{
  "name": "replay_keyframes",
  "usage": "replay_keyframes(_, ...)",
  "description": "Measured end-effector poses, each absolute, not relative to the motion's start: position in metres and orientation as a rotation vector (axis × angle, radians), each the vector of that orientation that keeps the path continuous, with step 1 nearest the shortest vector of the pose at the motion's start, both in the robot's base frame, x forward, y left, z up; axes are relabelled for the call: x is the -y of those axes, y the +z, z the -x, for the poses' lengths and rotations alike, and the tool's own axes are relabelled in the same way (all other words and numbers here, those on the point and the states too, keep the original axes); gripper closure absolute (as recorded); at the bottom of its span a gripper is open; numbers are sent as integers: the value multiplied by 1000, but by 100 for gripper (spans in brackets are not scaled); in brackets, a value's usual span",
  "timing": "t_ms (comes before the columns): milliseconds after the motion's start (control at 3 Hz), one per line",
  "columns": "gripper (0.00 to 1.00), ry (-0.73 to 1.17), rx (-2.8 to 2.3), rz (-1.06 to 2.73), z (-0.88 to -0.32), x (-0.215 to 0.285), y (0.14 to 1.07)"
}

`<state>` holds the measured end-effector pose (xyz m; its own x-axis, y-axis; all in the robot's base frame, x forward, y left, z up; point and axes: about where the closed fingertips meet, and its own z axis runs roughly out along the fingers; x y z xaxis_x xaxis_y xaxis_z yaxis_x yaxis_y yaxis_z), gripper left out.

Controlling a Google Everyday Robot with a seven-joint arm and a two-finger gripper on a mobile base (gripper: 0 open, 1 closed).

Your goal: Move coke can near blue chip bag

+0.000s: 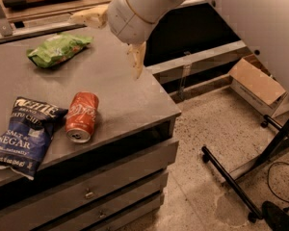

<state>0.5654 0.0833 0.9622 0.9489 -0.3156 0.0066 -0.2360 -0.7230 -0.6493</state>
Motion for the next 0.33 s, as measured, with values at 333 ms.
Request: replay_keyframes(333, 0, -148, -386, 2414, -564, -84, 960)
